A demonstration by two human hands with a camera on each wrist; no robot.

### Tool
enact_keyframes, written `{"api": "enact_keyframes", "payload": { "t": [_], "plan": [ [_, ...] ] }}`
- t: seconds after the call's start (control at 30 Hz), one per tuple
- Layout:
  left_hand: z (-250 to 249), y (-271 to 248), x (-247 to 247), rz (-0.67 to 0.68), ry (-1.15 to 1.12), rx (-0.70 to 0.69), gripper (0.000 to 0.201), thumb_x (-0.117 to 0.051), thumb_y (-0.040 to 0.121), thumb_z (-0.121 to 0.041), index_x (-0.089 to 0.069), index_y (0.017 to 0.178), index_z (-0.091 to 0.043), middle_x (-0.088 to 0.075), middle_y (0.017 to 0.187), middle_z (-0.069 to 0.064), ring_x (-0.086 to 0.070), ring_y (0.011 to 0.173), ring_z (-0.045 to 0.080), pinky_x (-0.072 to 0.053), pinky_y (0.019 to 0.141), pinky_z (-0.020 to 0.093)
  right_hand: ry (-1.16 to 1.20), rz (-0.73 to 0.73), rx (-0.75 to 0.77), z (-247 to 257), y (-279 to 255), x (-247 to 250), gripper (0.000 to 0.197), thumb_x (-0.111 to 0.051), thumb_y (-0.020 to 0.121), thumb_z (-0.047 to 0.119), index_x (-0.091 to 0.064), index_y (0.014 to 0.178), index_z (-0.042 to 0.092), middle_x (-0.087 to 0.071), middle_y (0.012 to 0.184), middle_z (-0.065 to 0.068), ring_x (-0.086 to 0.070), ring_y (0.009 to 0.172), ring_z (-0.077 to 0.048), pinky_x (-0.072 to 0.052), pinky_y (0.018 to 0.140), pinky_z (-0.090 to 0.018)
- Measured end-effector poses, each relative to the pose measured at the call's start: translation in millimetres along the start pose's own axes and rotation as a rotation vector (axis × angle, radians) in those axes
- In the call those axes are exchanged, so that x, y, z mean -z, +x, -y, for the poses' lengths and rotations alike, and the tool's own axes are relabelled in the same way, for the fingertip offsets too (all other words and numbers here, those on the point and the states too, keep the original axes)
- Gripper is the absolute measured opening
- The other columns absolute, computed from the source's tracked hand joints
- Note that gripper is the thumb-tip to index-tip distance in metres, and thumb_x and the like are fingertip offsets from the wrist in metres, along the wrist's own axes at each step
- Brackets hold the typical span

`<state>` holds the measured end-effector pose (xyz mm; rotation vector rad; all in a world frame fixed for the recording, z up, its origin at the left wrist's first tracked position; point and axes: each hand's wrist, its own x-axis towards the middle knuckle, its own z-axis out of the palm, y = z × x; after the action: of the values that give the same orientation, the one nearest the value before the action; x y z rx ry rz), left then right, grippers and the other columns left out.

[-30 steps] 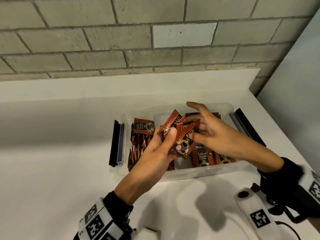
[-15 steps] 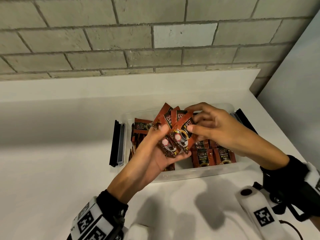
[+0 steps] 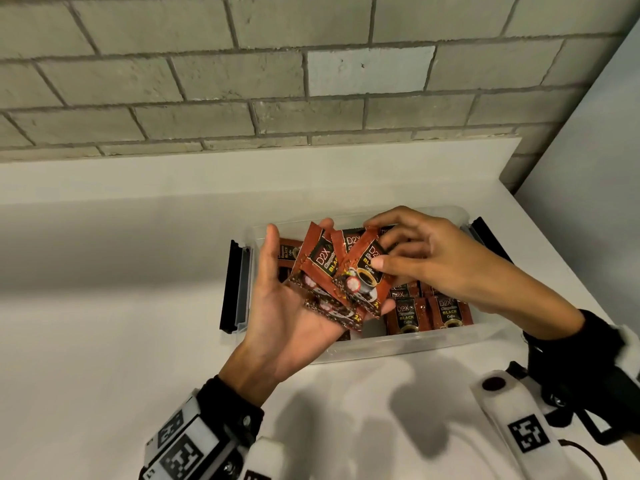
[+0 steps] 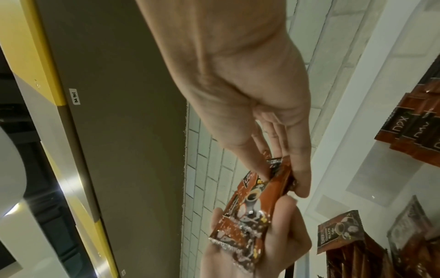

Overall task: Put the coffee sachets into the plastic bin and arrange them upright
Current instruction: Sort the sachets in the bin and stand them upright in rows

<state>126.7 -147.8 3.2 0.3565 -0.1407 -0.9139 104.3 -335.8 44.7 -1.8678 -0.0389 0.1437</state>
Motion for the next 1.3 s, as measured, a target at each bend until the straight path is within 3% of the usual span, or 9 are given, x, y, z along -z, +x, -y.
{"api": "enact_keyframes", "payload": {
  "t": [0.13, 0.33, 0.4, 0.47, 0.63, 0.83, 1.0, 1.13, 1.3],
  "plan": [
    [0, 0, -3, -0.013, 0.009, 0.012, 0.050, -0.051, 0.083, -0.058, -0.056, 0.116, -0.021, -0.052, 0.134, 0.017, -0.043, 0.127, 0.038, -0.020, 0.110, 0.062, 0.017, 0.021, -0.020, 0, 0, 3, 0.036, -0.066, 0.084, 0.007, -0.059, 0.114, 0.026, -0.064, 0.096, -0.004, -0.069, 0.088, -0.012, -0.060, 0.072, -0.031],
    [-4, -3, -5, -0.085, 0.180, 0.048, 0.060, -0.054, 0.088, -0.023, -0.038, 0.140, 0.001, -0.038, 0.145, 0.022, -0.033, 0.133, 0.034, -0.013, 0.116, 0.046, -0.033, 0.042, 0.015, 8, -2, 8, 0.036, -0.065, 0.085, 0.006, -0.060, 0.113, 0.027, -0.062, 0.105, 0.005, -0.066, 0.089, -0.009, -0.057, 0.065, -0.022],
    [-6, -3, -2, -0.142, 0.198, 0.036, 0.072, -0.064, 0.080, -0.013, -0.032, 0.143, 0.000, -0.036, 0.146, 0.024, -0.033, 0.135, 0.035, -0.023, 0.115, 0.046, -0.093, 0.058, 0.038, 10, -3, 10, 0.038, -0.065, 0.085, 0.008, -0.060, 0.113, 0.033, -0.063, 0.104, 0.009, -0.065, 0.092, -0.004, -0.057, 0.074, -0.021],
    [-7, -2, 1, -0.177, 0.205, -0.005, 0.067, -0.066, 0.076, -0.006, -0.042, 0.139, -0.003, -0.049, 0.136, 0.024, -0.052, 0.121, 0.032, -0.042, 0.102, 0.042, -0.141, 0.060, 0.042, 10, -3, 12, 0.041, -0.067, 0.084, 0.011, -0.057, 0.113, 0.037, -0.065, 0.101, 0.012, -0.064, 0.093, -0.001, -0.053, 0.082, -0.017],
    [-6, -1, -3, -0.255, 0.291, -0.073, 0.042, -0.057, 0.085, -0.008, -0.057, 0.127, -0.010, -0.064, 0.120, 0.016, -0.065, 0.101, 0.023, -0.055, 0.085, 0.036, -0.163, -0.041, 0.054, 3, -2, 9, 0.022, -0.068, 0.083, 0.014, -0.061, 0.102, 0.023, -0.067, 0.103, 0.011, -0.063, 0.098, -0.001, -0.049, 0.088, -0.017],
    [-1, 4, -6, -0.363, 0.415, -0.142, 0.029, -0.049, 0.093, -0.011, -0.059, 0.120, -0.008, -0.068, 0.112, 0.019, -0.068, 0.096, 0.036, -0.059, 0.067, 0.048, -0.331, -0.089, 0.154, -3, -4, 6, 0.025, -0.060, 0.090, 0.010, -0.066, 0.105, 0.029, -0.063, 0.107, 0.015, -0.060, 0.101, -0.001, -0.054, 0.082, -0.022],
    [-5, 5, -5, -0.391, 0.507, -0.135, 0.027, -0.052, 0.092, -0.005, -0.063, 0.116, -0.009, -0.072, 0.103, 0.013, -0.069, 0.092, 0.037, -0.060, 0.058, 0.044, -0.444, -0.094, 0.195, -6, 0, 11, 0.033, -0.056, 0.093, 0.016, -0.062, 0.111, 0.043, -0.056, 0.117, 0.011, -0.055, 0.109, -0.005, -0.052, 0.080, -0.018],
    [-7, 5, -6, -0.365, 0.559, -0.058, 0.030, -0.055, 0.089, -0.005, -0.064, 0.117, -0.009, -0.070, 0.108, 0.016, -0.066, 0.097, 0.041, -0.059, 0.059, 0.047, -0.240, 0.086, 0.048, -7, 6, 14, 0.053, -0.055, 0.093, 0.012, -0.043, 0.127, 0.049, -0.052, 0.132, 0.007, -0.053, 0.121, -0.009, -0.052, 0.095, -0.032],
    [-6, 5, -4, -0.328, 0.529, -0.035, 0.038, -0.054, 0.087, -0.013, -0.060, 0.124, -0.016, -0.066, 0.117, 0.017, -0.065, 0.102, 0.037, -0.059, 0.070, 0.048, -0.076, 0.112, -0.101, -7, 3, 12, 0.032, -0.055, 0.092, 0.006, -0.060, 0.115, 0.028, -0.059, 0.116, 0.002, -0.065, 0.101, -0.010, -0.056, 0.072, -0.022]
  ]
}}
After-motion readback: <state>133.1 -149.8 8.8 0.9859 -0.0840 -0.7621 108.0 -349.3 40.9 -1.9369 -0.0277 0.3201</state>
